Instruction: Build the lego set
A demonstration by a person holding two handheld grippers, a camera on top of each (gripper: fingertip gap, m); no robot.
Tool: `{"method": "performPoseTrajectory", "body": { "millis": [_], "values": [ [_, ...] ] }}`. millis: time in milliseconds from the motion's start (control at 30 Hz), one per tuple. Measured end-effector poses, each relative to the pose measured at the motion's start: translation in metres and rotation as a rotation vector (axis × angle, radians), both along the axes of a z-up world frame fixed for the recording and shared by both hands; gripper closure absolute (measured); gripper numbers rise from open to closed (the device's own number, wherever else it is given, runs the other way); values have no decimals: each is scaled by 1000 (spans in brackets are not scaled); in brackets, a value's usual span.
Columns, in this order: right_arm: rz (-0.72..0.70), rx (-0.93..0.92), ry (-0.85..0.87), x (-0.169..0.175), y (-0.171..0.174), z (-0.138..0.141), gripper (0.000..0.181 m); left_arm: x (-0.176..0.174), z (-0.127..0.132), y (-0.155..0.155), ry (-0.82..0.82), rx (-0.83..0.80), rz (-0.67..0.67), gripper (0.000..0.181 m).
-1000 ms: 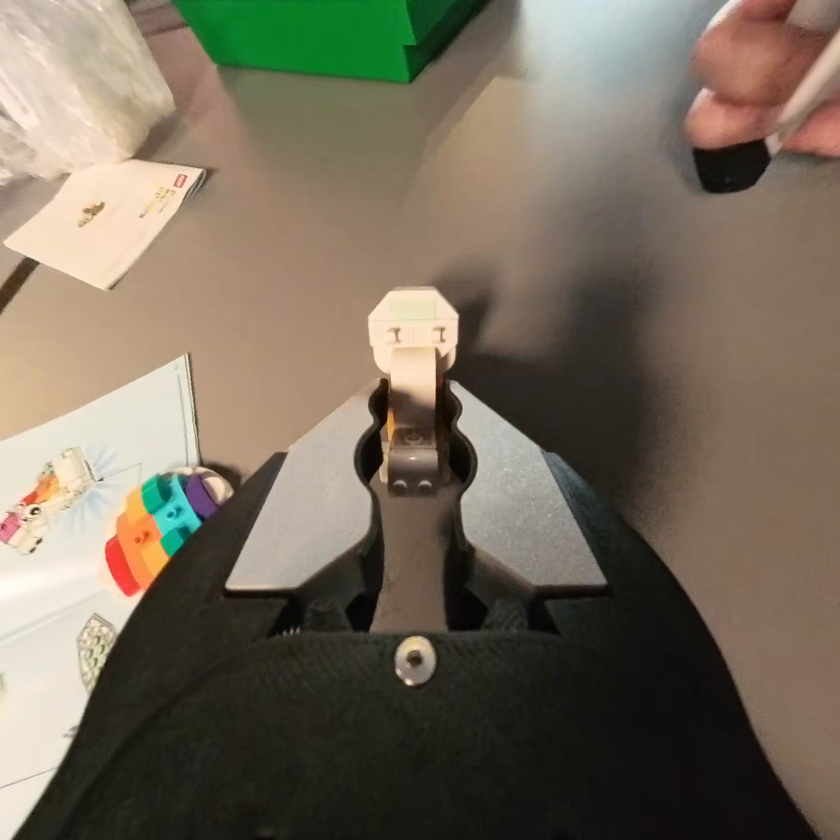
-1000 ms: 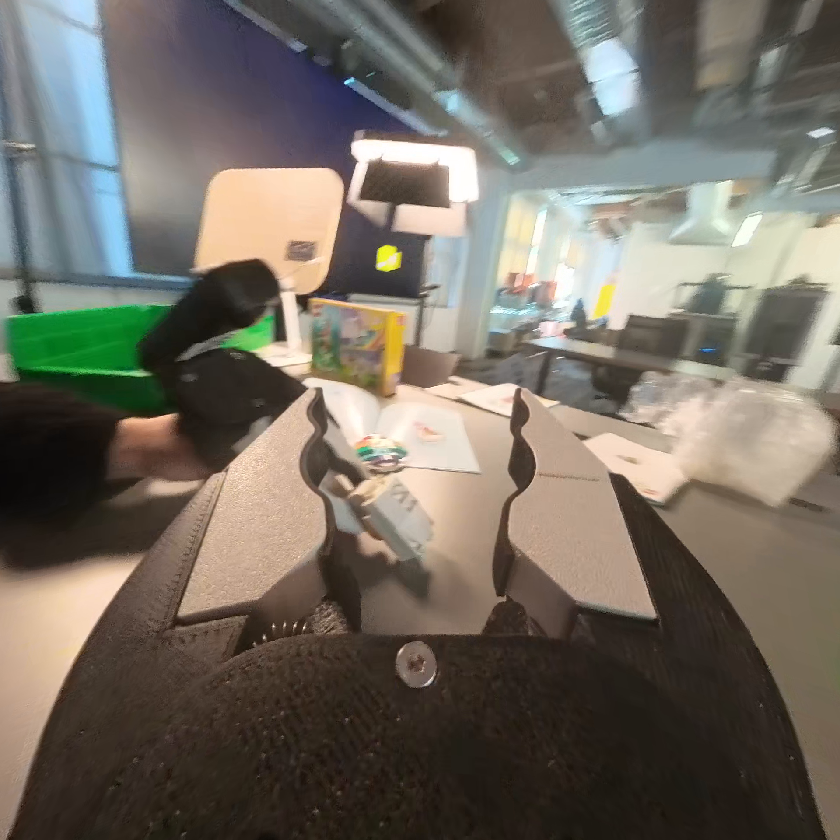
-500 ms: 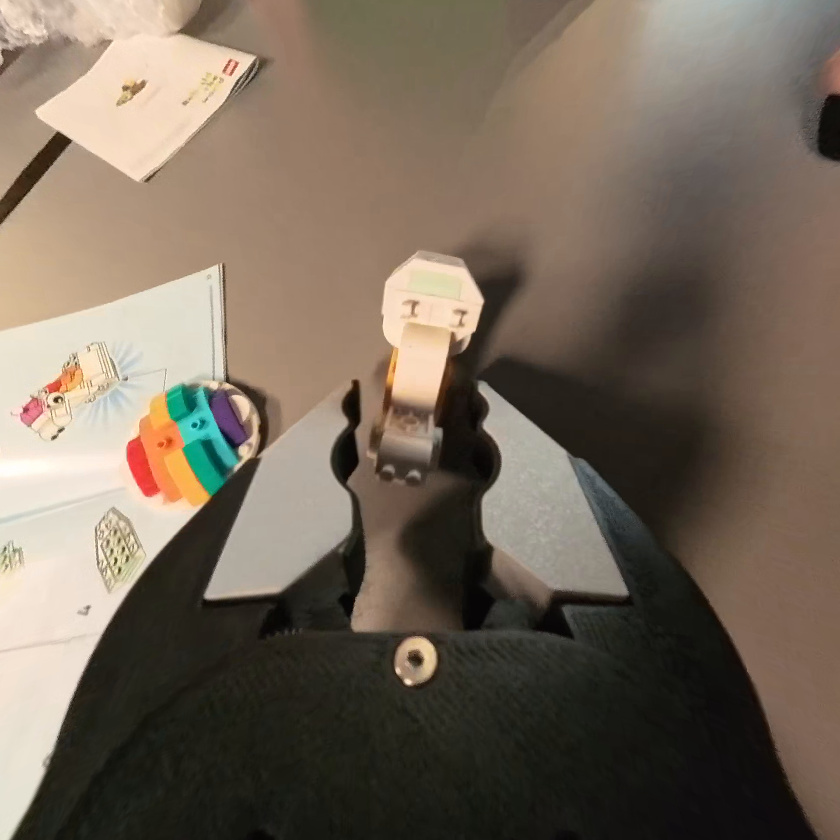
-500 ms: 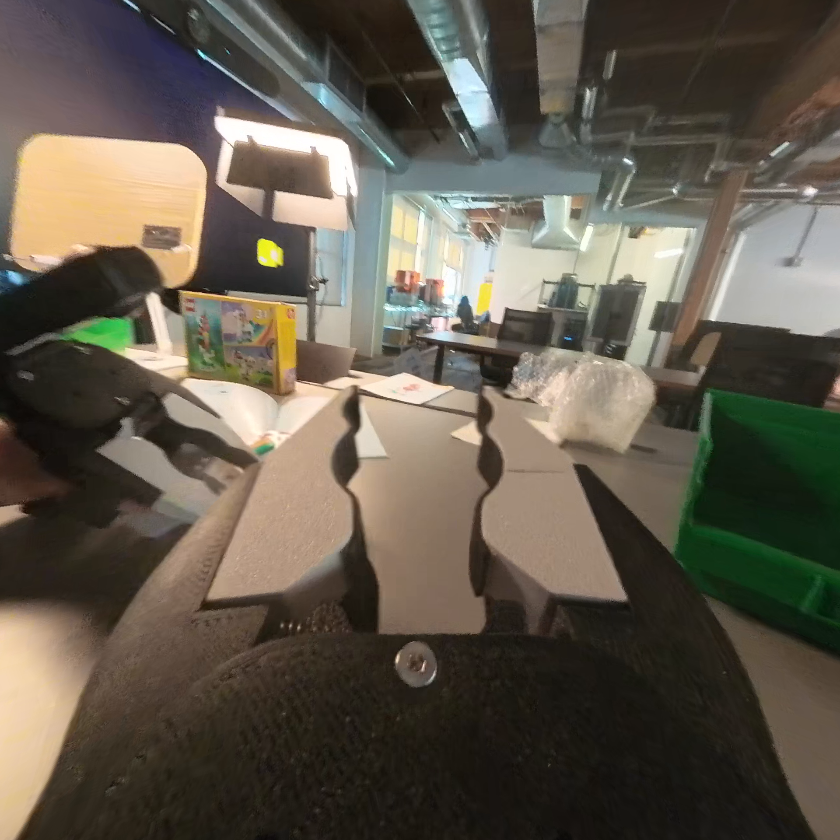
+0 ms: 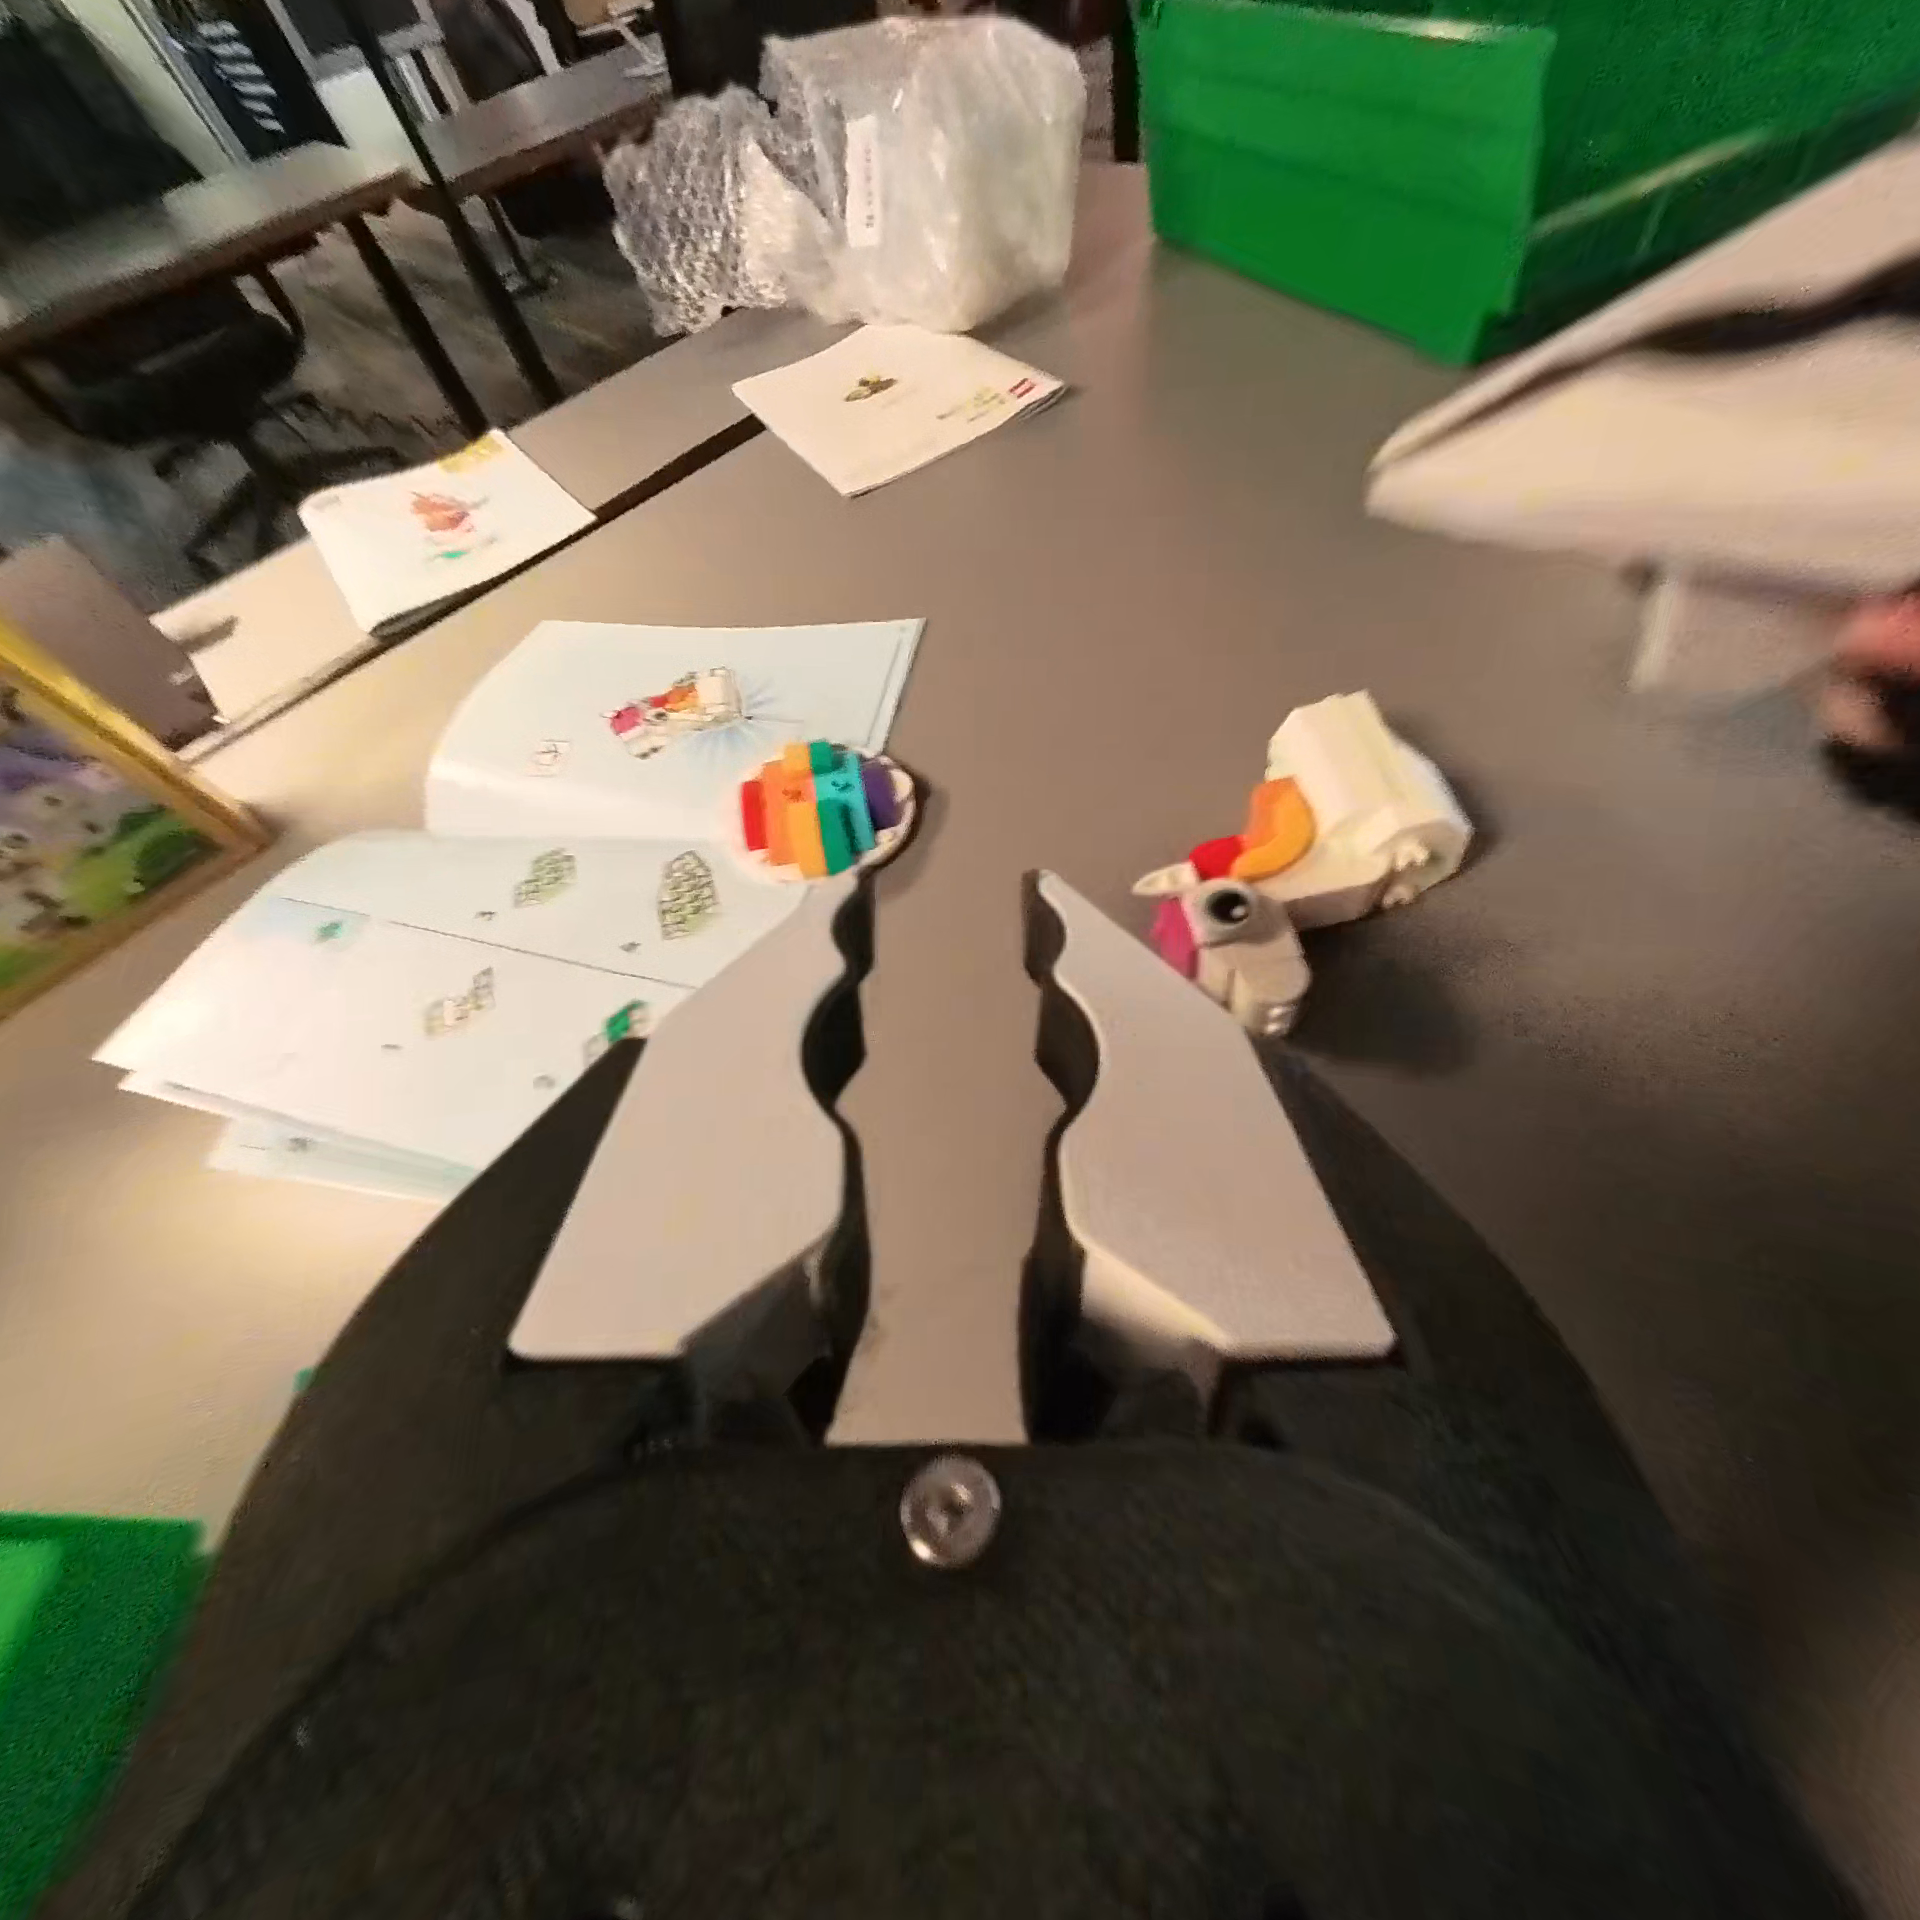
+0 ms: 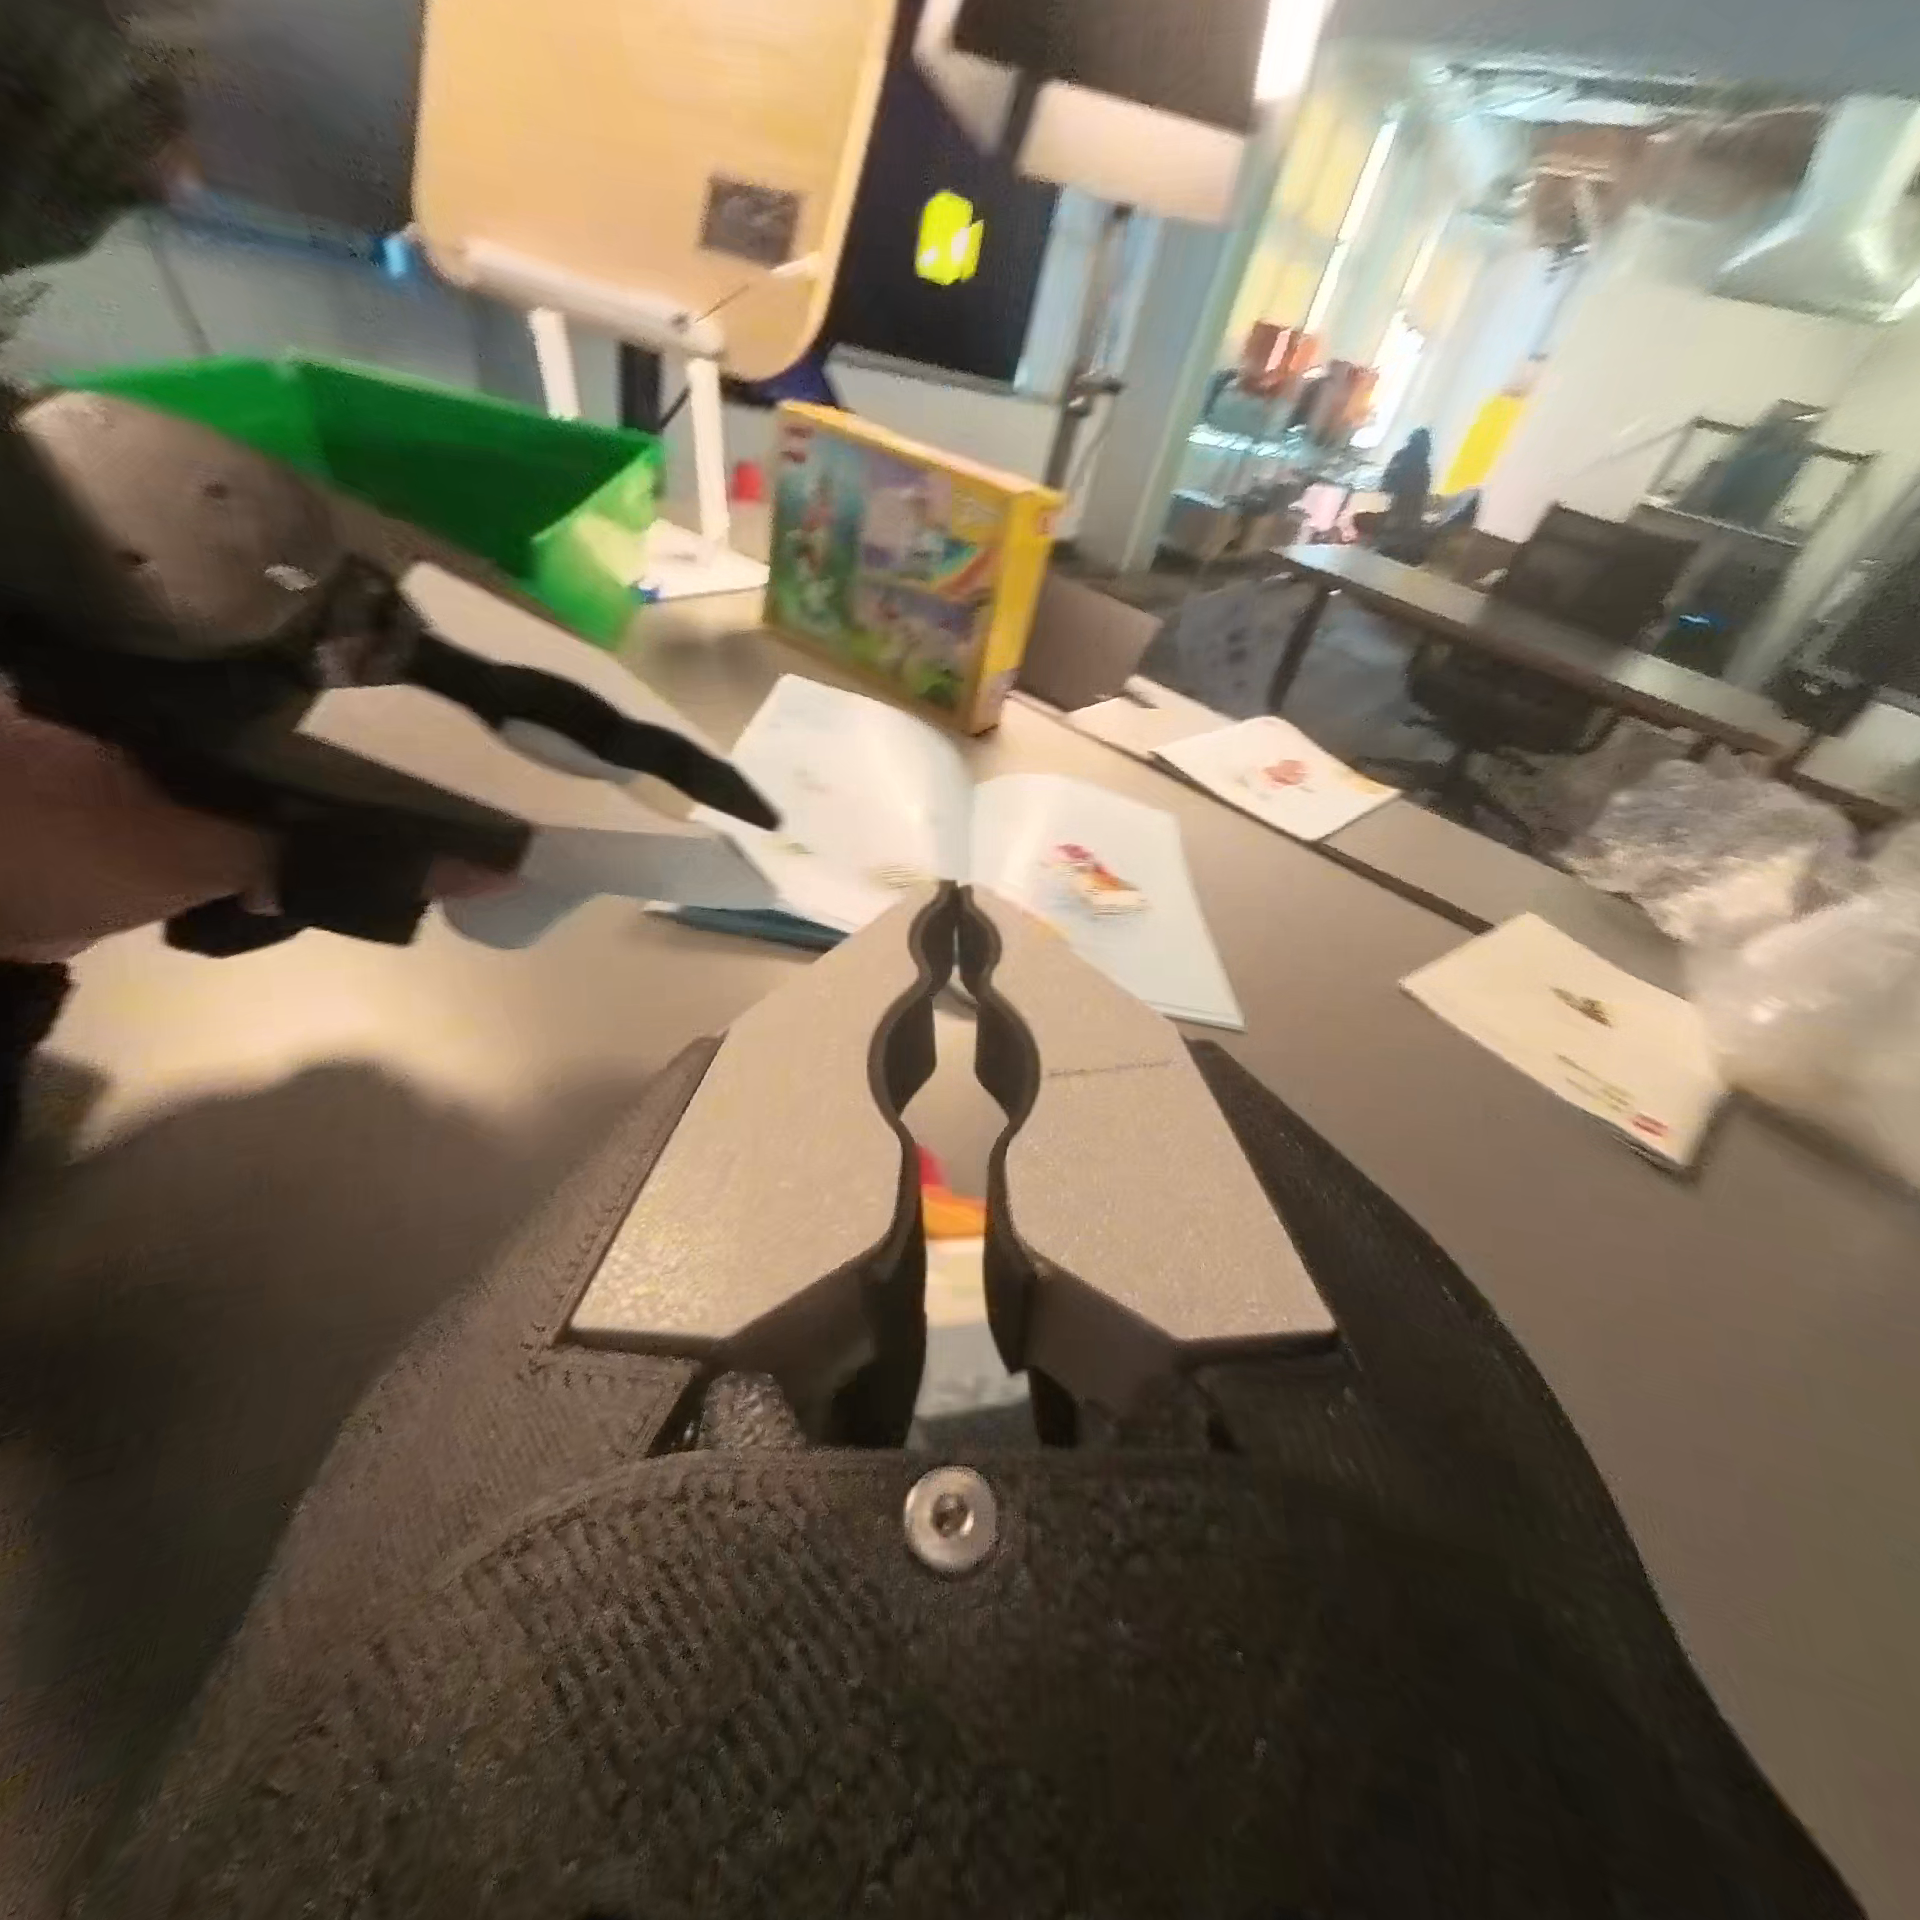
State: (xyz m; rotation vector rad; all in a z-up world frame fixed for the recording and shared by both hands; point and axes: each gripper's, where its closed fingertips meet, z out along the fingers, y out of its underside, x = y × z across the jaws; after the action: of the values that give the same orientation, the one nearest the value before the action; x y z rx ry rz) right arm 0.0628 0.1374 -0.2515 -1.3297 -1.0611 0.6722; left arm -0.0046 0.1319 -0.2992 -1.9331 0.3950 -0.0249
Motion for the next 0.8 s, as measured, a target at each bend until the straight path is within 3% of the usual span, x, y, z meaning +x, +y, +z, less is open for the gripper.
{"method": "performPoseTrajectory", "body": {
  "millis": [67,167,333,800],
  "values": [
    [55,-25,-53,-19,-15,-6,181,11,-1,-3,-24,-27,-40,163],
    [63,-46,-115,-31,-19,-19,181,4,-11,-5,86,-77,-6,181],
    [88,-76,-233,-43,-24,-45,181,10,-19,-8,115,-105,-44,181],
    [80,-53,-335,-51,-26,-61,181,18,-26,-14,142,-137,-85,181]
  ]
}}
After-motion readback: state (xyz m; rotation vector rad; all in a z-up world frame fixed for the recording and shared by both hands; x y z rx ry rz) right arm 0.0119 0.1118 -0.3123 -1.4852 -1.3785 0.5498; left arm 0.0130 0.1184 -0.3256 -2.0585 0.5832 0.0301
